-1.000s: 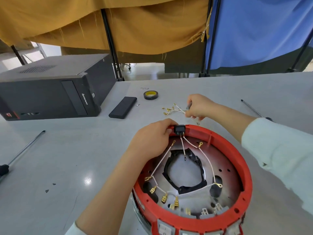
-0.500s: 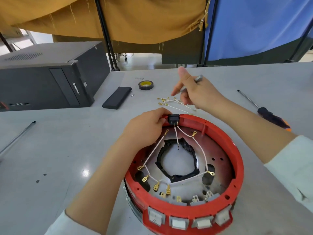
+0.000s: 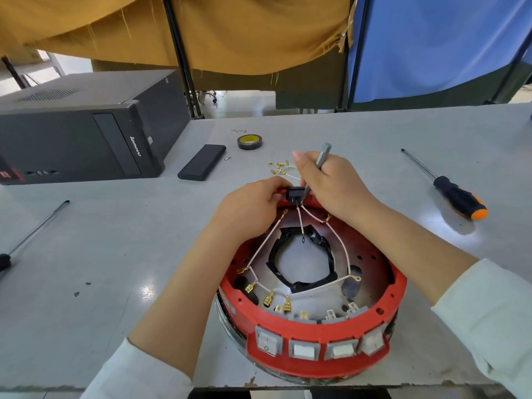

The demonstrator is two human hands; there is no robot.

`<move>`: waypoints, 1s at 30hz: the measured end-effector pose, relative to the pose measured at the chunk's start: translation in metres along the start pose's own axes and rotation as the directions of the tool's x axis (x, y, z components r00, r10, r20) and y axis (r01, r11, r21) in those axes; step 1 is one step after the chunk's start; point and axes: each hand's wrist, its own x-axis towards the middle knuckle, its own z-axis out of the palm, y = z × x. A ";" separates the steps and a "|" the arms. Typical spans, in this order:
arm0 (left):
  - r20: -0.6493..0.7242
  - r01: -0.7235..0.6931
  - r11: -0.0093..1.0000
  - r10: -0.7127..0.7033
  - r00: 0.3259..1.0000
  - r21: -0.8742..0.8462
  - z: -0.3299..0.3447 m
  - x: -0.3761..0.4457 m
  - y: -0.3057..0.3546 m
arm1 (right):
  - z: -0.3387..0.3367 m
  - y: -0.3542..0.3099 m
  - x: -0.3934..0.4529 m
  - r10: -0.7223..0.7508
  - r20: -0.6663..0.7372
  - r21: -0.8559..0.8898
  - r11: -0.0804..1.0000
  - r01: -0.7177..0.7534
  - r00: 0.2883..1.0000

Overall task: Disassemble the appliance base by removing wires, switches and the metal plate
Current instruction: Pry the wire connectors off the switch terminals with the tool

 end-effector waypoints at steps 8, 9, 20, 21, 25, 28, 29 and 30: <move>0.003 -0.002 1.000 0.002 1.000 -0.003 0.000 0.002 -0.001 | 0.004 0.001 0.000 -0.082 0.065 -0.141 0.986 0.091 0.994; 0.004 -0.002 1.000 0.002 1.000 -0.006 0.000 0.002 -0.001 | 0.004 0.001 -0.001 -0.085 0.062 -0.145 0.985 0.093 0.994; 0.006 -0.021 1.000 0.021 1.000 -0.006 0.000 0.002 -0.002 | 0.004 -0.003 -0.001 -0.138 -0.017 -0.182 0.974 0.132 0.990; 0.009 -0.025 1.000 0.025 1.000 -0.007 0.000 0.002 -0.002 | 0.005 -0.003 -0.001 -0.140 -0.021 -0.181 0.974 0.134 0.990; 0.006 -0.035 0.999 0.035 0.999 -0.004 0.000 0.002 -0.002 | 0.006 -0.005 -0.001 -0.162 -0.013 -0.191 0.969 0.157 0.987; 0.009 -0.037 0.999 0.037 0.999 -0.003 0.000 0.003 -0.002 | 0.006 -0.006 -0.002 -0.178 -0.003 -0.192 0.966 0.174 0.984; 0.009 -0.040 0.999 0.040 0.999 0.000 0.000 0.003 -0.002 | 0.006 -0.006 -0.002 -0.178 0.004 -0.193 0.965 0.176 0.984; 0.007 -0.043 0.999 0.043 0.999 0.003 0.001 0.003 -0.002 | 0.006 -0.006 -0.002 -0.172 0.013 -0.196 0.966 0.171 0.985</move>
